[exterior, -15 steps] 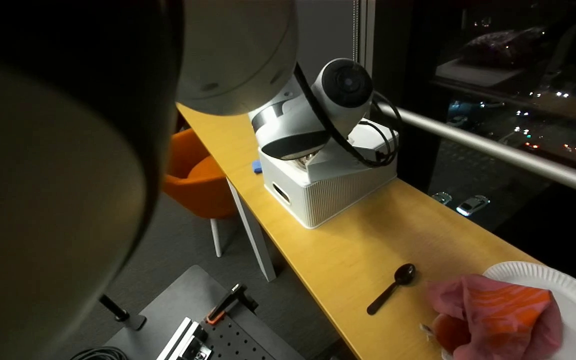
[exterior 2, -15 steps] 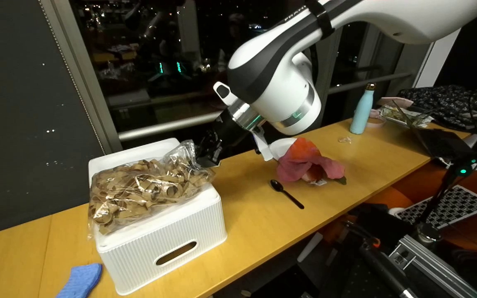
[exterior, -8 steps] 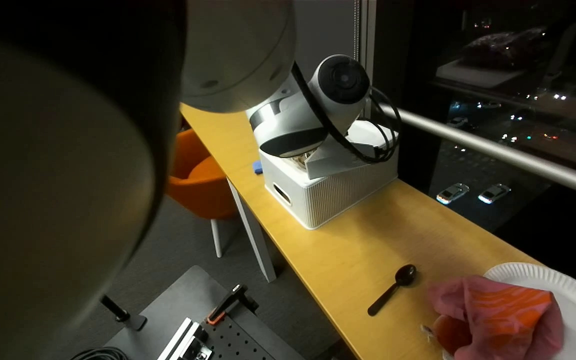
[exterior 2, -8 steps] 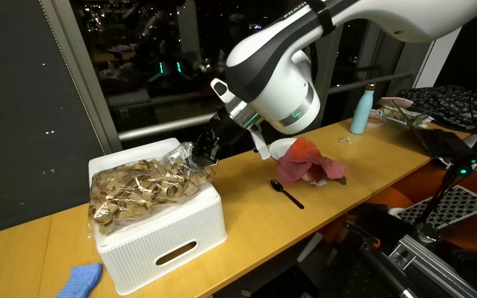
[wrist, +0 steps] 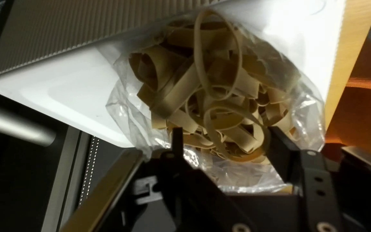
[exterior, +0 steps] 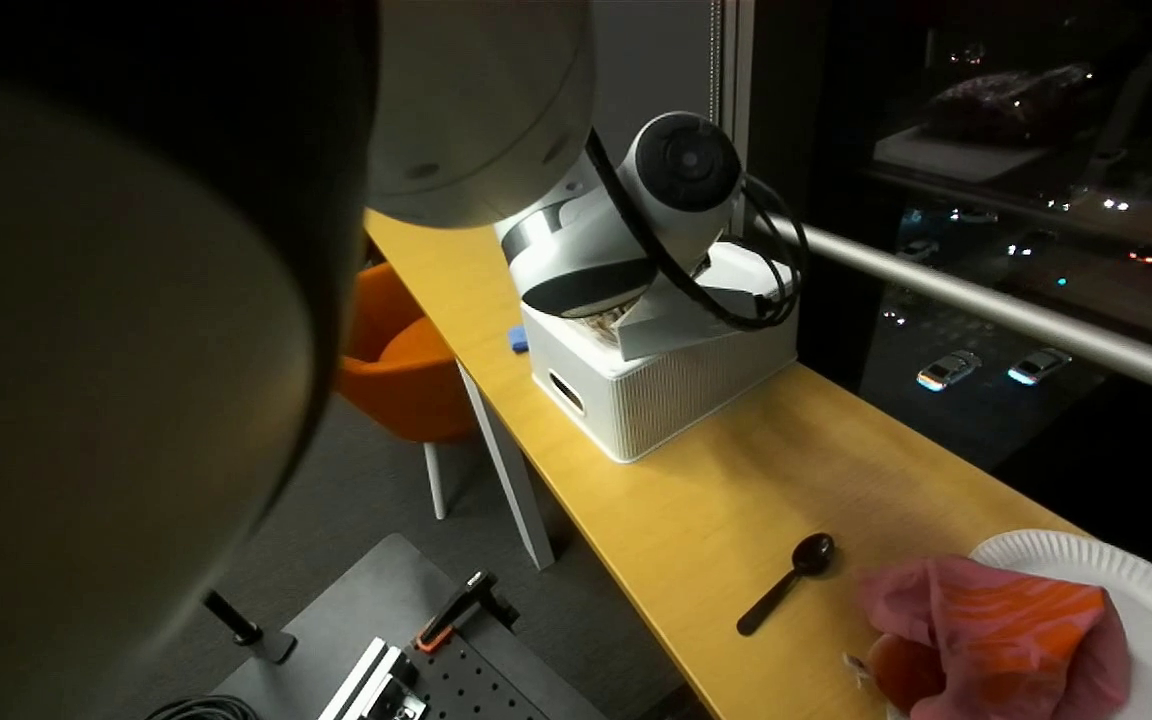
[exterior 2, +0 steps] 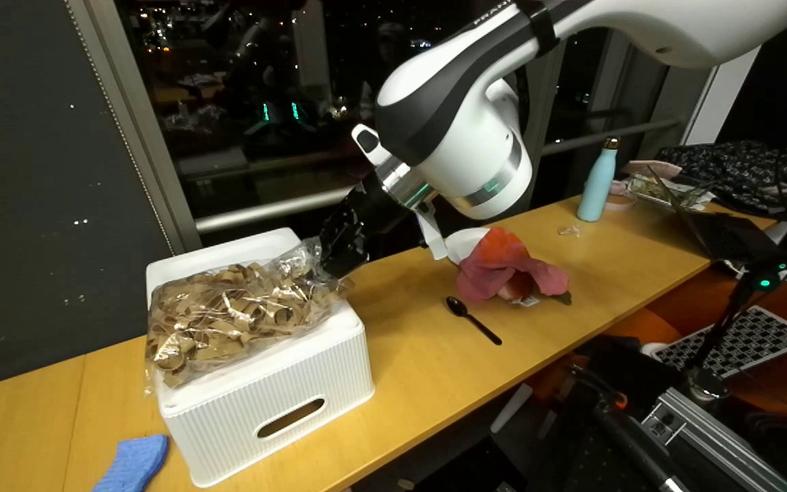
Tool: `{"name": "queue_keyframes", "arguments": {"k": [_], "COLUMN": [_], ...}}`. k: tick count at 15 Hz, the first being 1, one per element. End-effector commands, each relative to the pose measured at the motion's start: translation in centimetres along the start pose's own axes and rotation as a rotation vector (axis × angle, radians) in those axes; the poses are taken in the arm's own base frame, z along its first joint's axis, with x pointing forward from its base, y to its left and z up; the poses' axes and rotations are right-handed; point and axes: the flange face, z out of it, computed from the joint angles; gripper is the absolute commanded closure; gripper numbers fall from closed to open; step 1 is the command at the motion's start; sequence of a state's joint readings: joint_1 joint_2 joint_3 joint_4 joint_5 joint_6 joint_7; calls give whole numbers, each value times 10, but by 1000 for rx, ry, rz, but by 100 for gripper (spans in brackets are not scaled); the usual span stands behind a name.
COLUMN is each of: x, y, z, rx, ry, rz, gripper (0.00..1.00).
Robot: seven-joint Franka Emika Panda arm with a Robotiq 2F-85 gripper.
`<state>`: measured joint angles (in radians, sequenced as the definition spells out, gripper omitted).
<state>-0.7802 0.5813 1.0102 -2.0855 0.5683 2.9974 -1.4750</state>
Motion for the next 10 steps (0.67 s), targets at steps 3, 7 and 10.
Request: {"name": "queue_keyframes", "arguments": {"k": [3,7,10], "x": [-7,-21,-39], "y": [-4,-10,-3], "z": [-13,-23,-33], "rx": [-34,-51,-90], "ry": [17,-7,-36], "rz": [-8,-4,5], "gripper": [27,24,25]}}
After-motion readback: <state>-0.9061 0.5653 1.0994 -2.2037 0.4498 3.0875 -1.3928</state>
